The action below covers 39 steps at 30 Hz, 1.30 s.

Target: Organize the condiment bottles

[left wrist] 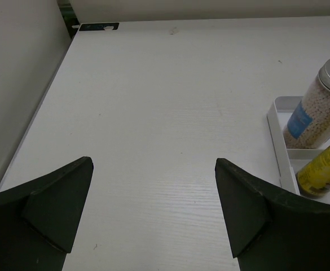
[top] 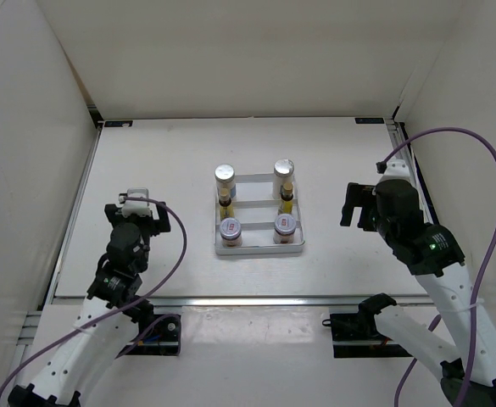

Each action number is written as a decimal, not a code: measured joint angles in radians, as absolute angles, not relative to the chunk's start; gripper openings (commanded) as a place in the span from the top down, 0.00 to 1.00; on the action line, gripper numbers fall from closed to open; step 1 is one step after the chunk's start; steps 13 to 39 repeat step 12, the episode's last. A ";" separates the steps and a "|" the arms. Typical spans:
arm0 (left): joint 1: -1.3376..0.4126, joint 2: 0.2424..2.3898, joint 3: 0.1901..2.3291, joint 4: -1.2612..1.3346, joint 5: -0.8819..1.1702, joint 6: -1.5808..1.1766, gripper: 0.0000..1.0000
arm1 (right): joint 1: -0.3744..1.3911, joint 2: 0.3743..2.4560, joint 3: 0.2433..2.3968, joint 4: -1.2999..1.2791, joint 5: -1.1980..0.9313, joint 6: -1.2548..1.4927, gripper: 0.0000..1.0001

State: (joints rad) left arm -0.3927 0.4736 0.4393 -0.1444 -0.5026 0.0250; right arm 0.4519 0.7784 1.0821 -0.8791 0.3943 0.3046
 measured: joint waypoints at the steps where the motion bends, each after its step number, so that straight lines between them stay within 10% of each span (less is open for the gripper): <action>1: -0.393 0.464 0.434 -0.138 -0.500 0.031 0.00 | 0.452 0.778 1.082 -0.879 0.395 0.306 0.00; 39: -0.393 0.382 0.398 -0.118 -0.490 0.057 0.00 | 0.452 0.763 1.082 -0.879 0.416 0.310 0.00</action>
